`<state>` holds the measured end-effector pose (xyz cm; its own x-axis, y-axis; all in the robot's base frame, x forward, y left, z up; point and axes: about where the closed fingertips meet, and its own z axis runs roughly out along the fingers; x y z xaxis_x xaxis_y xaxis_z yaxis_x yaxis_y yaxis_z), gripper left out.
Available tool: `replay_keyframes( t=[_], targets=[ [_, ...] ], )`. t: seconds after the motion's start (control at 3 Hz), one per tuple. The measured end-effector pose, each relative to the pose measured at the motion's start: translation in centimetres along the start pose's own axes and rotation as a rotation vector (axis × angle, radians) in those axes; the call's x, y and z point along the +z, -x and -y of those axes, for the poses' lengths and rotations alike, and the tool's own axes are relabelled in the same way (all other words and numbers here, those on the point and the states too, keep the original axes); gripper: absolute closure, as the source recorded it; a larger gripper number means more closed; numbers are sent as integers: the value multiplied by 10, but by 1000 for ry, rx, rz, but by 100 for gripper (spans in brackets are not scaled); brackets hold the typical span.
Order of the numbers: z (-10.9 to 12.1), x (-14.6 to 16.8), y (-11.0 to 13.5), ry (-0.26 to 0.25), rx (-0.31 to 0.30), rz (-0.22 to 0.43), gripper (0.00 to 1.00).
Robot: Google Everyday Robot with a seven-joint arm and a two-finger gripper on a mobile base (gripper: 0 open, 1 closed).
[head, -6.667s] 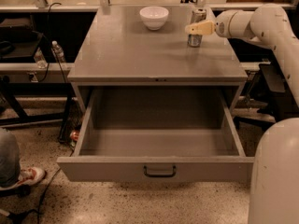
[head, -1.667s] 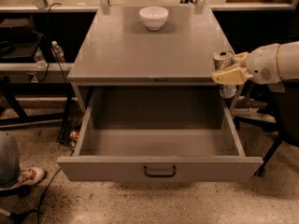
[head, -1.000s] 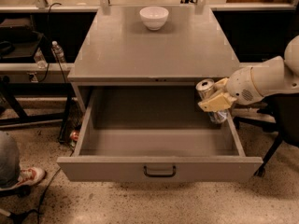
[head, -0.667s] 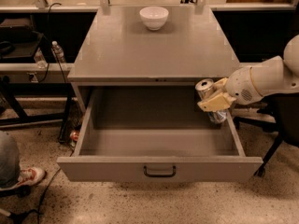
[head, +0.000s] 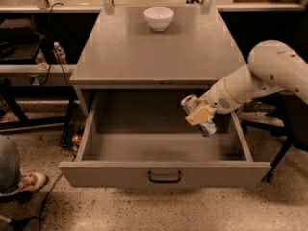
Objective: Place redbull can into top drawer
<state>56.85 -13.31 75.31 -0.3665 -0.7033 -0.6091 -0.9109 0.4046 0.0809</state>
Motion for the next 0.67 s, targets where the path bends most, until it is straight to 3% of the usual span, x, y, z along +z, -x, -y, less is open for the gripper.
replay_keyframes(
  t=[0.67],
  targets=[
    [-5,54,4,14,48,-125,100]
  ],
)
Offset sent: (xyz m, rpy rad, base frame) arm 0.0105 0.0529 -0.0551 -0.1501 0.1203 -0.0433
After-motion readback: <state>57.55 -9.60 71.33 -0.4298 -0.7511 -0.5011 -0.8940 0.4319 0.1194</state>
